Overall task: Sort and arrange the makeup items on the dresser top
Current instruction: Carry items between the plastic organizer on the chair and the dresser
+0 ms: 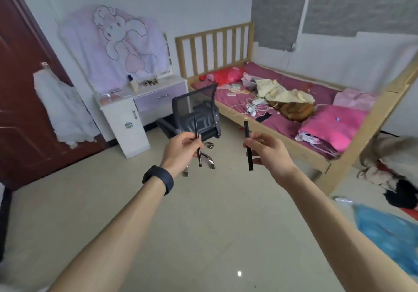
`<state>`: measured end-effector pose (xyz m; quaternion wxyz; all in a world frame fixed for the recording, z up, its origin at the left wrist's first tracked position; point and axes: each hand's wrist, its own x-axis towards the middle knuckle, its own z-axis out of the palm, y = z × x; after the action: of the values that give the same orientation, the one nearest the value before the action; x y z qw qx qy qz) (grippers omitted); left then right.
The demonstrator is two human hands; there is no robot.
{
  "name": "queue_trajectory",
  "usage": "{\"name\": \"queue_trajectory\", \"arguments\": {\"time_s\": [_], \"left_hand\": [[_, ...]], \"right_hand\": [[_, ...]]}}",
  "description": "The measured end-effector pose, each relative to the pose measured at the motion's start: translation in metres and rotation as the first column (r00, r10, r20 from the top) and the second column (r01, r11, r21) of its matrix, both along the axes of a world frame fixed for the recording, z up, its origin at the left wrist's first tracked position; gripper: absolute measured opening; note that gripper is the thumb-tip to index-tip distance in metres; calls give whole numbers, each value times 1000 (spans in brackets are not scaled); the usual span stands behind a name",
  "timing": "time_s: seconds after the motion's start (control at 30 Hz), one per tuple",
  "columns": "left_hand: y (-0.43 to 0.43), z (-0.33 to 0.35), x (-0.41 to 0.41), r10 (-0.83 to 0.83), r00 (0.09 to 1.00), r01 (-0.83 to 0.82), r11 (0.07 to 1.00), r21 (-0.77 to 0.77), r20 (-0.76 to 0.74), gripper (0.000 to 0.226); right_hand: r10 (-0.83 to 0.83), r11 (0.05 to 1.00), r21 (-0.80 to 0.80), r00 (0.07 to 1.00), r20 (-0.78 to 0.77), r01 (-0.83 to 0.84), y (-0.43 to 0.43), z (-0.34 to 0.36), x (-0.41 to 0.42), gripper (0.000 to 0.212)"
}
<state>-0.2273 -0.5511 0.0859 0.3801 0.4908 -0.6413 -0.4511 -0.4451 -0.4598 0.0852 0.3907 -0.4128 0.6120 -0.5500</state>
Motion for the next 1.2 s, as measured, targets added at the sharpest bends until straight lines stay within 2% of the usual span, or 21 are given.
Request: {"name": "queue_trajectory", "arguments": {"time_s": [0.3,0.5,0.63,0.73,0.9,1.0,1.2], "left_hand": [[-145,26,82,167,983,-169,985,-17,-71,6],[-262,22,101,262,962,-264,965,-13,-71,5],[-342,33,107,323,942,-323,946,10,-92,14],[-396,40,114,372,921,-372,928,23,-116,13],[-477,33,136,414,905,-412,910,38,-100,16],[-531,20,156,440,893,-436,898,62,-96,9],[-660,3,202,408,907,-403,913,65,-105,10]], "right_hand": [[163,980,-106,985,-48,-168,-172,31,62,7],[231,961,-150,972,-38,-234,-309,31,73,10],[276,951,-140,961,-22,-276,-404,40,77,16],[306,941,-145,952,-11,-305,-470,47,81,21],[339,931,-152,941,17,-333,-569,41,96,18],[350,929,-144,936,30,-342,-627,30,111,11],[330,938,-115,944,8,-327,-748,12,154,14]]}}
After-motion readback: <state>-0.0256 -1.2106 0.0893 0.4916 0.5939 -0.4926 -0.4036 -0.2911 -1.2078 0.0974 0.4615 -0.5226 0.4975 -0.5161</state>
